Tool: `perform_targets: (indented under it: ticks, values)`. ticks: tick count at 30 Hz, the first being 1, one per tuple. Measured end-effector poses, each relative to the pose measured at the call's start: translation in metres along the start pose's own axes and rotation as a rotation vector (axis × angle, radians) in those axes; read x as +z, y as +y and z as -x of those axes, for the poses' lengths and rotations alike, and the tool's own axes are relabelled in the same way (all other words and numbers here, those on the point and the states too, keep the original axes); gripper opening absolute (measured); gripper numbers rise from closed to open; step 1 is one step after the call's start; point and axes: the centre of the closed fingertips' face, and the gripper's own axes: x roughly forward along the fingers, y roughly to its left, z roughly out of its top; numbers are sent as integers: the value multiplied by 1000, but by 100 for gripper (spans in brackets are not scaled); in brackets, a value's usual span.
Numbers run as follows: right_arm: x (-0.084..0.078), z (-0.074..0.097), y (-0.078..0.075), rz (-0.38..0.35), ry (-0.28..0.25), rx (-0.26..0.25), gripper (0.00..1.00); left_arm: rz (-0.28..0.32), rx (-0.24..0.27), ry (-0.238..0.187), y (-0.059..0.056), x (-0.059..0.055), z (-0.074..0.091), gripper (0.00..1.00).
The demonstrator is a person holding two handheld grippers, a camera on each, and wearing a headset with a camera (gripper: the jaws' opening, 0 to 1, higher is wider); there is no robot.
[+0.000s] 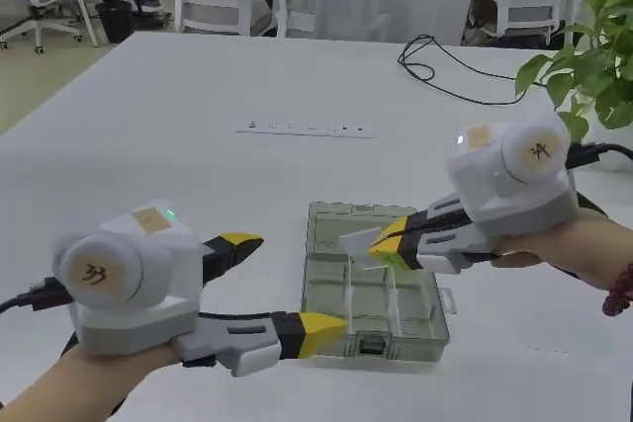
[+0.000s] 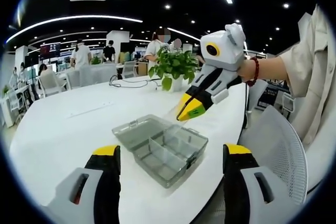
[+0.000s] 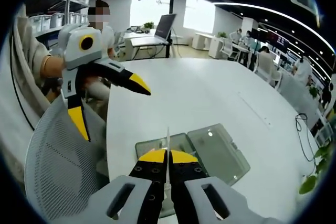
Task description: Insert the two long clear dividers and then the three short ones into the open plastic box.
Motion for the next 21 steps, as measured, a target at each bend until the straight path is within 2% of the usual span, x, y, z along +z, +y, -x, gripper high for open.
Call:
perform_targets:
  ticks: [15, 21]
  values:
    - [-13, -24, -5, -44, 59, -1, 2, 14, 18, -11, 2, 0, -2, 96]
    - [-16, -33, -1, -53, 74, 13, 2, 3, 27, -6, 5, 0, -2, 100]
